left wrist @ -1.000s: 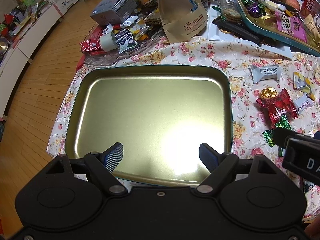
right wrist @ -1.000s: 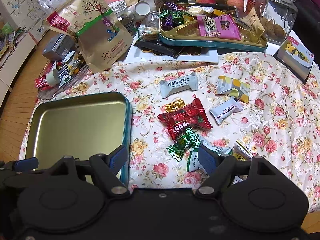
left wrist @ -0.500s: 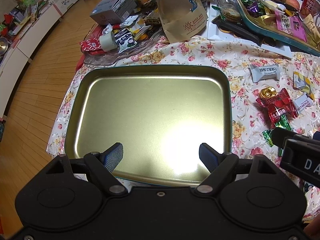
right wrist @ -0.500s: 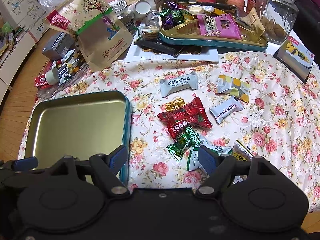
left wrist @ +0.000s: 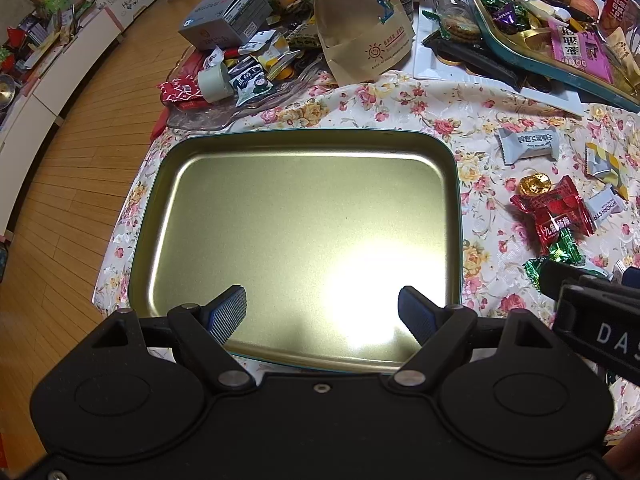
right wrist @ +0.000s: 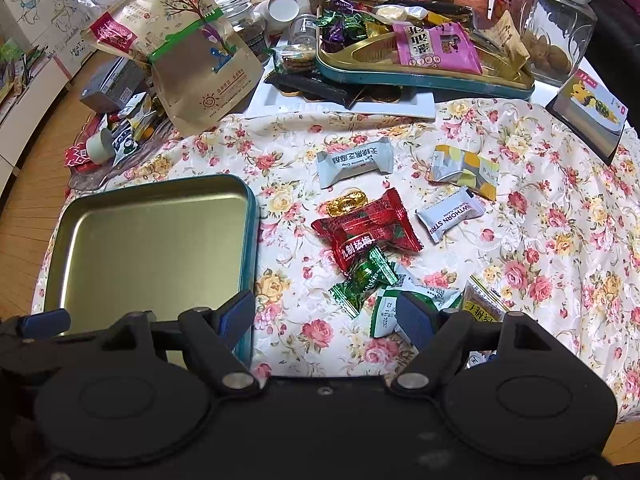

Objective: Organize snacks

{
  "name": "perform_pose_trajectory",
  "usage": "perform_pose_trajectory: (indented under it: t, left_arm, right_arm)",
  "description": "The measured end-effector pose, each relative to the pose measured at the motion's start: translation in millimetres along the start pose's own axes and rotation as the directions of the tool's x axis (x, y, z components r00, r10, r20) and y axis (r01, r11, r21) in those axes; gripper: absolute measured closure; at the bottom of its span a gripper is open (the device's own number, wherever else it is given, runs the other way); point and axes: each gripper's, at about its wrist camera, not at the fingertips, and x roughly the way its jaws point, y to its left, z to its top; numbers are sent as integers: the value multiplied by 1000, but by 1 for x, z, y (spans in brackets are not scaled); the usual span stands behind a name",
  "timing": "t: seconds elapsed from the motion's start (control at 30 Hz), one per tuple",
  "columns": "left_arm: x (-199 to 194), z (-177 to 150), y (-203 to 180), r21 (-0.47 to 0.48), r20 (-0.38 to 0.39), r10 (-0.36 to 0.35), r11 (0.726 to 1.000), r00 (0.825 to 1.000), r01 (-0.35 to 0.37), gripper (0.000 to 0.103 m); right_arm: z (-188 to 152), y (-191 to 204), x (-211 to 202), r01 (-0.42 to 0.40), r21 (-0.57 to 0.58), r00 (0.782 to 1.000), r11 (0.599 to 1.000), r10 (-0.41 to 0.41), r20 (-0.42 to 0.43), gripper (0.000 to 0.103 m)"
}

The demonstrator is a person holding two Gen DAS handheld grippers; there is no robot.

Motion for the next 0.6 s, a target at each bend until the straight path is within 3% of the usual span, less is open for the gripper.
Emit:
perform_pose_trajectory:
  t: [0.6]
  left_arm:
    - [-1, 2, 2, -10, -8, -12, 1000, 1000, 12, 19]
  right_arm:
    - [0, 1, 7, 23, -6, 1000, 1000, -23, -19, 21]
